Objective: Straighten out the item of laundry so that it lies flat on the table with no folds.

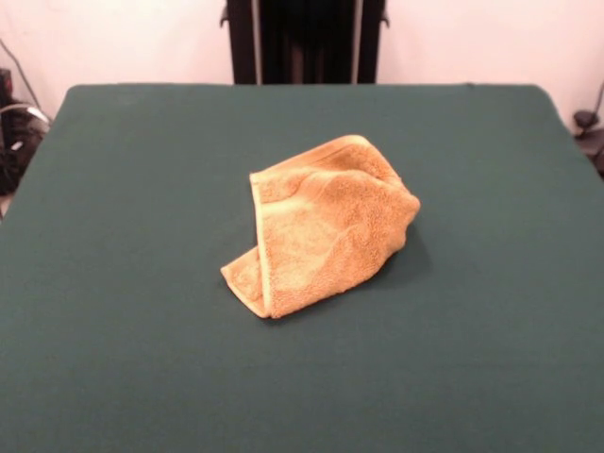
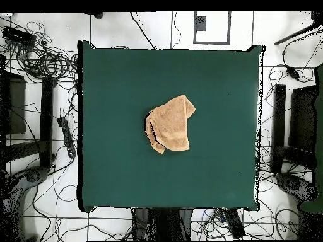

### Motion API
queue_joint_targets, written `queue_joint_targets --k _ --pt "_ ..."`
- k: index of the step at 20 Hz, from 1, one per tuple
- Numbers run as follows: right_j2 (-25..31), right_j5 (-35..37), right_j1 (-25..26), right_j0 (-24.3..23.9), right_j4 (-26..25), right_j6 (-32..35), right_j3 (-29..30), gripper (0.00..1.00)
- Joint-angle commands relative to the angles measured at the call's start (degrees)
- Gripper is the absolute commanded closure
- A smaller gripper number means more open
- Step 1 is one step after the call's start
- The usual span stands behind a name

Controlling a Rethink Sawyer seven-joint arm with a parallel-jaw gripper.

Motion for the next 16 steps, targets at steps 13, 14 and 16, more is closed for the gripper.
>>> queue_joint_targets --k 13,14,16 --pt "-3.5 -13.5 8.7 2.9 6.9 3.7 25.4 0.00" --pt "-3.3 -15.0 9.3 3.4 6.3 5.1 25.8 0.00" --pt "-3.1 -18.3 10.2 4.2 6.0 6.9 26.9 0.00"
